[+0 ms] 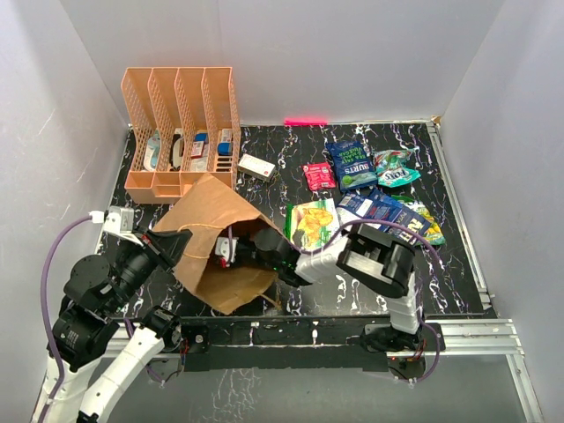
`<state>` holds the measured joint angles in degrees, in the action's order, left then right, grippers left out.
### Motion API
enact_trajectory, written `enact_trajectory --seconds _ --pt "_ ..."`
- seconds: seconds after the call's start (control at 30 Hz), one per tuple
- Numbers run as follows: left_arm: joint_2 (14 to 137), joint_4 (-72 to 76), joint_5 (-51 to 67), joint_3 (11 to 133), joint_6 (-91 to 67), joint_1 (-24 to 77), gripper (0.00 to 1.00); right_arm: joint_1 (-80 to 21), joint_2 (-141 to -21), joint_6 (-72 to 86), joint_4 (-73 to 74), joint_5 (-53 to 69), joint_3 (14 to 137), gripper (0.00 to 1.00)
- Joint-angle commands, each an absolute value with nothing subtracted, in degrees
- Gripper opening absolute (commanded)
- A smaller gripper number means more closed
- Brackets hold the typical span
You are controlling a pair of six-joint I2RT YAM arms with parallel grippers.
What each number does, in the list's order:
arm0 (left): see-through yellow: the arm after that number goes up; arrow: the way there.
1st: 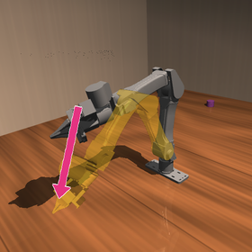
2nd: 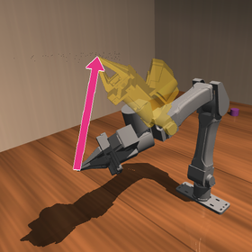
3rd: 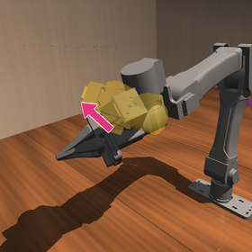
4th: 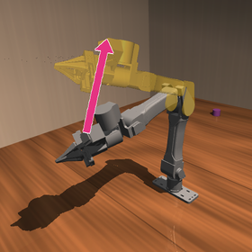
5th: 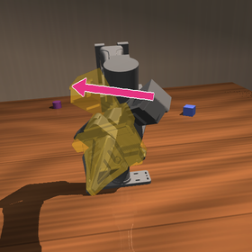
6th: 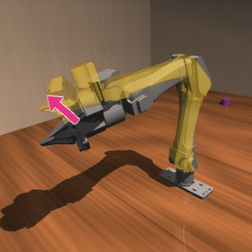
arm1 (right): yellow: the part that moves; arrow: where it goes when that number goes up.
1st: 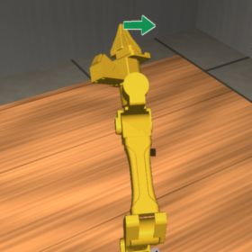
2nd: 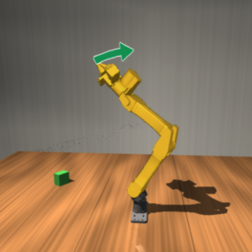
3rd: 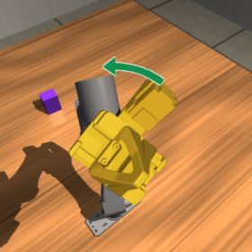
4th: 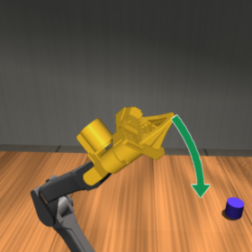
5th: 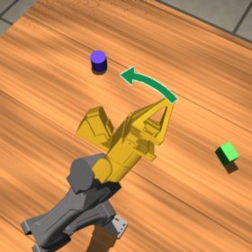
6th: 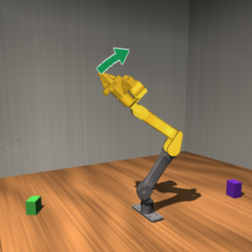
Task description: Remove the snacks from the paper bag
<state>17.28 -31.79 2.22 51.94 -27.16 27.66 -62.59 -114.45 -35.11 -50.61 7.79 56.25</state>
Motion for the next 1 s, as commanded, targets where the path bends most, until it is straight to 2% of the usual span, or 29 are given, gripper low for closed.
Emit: enact_trajectory --seconds 0.0,0.13,0.43,0.73,0.9,0.97 --pt "18.57 -30.87 -1.67 51.56 -27.68 27.86 0.00 -64.56 -107.30 -23.55 -55.90 14.23 50.36 0.08" --pt "19.43 -30.26 -1.91 51.73 -27.99 27.86 0.00 -65.12 -103.01 -16.53 -52.25 15.33 47.59 0.08" --pt "18.19 -33.08 -5.13 51.47 -27.56 27.85 0.00 -67.84 -88.49 -15.28 -42.94 11.86 39.32 0.08" --pt "7.66 -33.93 -11.81 47.65 -30.57 27.86 0.00 -67.83 -67.37 -11.14 -28.62 10.87 33.75 0.08" --pt "11.27 -32.89 -12.14 49.92 -29.50 27.86 0.00 -67.82 -52.90 -11.58 -19.79 13.30 32.79 0.08" --pt "14.14 -31.24 -11.23 51.32 -28.69 27.86 0.00 -67.85 -48.14 -11.13 -16.53 10.83 33.84 0.08"
